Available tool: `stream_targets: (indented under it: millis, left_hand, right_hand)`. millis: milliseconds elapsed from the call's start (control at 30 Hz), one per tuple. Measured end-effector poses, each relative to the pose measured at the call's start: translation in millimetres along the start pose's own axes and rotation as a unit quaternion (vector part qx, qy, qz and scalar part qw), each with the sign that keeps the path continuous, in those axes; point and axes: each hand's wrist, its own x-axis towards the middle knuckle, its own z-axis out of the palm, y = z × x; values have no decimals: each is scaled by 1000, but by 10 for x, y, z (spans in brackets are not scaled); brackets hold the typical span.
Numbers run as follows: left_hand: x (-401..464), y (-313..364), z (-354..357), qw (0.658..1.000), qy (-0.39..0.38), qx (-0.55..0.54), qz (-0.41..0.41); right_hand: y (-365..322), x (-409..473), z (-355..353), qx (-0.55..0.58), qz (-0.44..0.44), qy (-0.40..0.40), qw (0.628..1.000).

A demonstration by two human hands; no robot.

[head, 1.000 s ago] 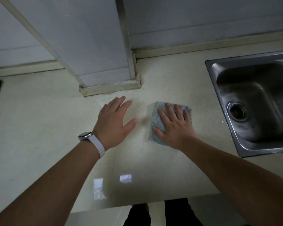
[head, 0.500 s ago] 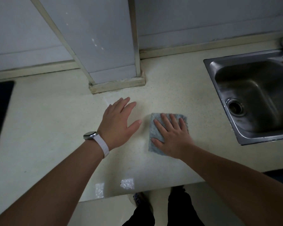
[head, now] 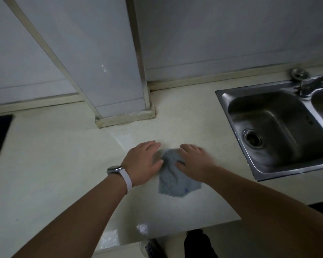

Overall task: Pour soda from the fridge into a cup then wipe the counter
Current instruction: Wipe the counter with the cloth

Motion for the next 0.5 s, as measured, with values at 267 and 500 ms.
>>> stream_targets:
  millis: [267, 500]
  left_hand:
    - [513, 179, 298, 998, -59, 4, -34]
    - [690, 296, 339, 993, -90, 68, -38]
  right_hand:
    - [351, 192, -157, -6, 10, -62, 998]
    - [332, 257, -193, -13, -40, -82, 996]
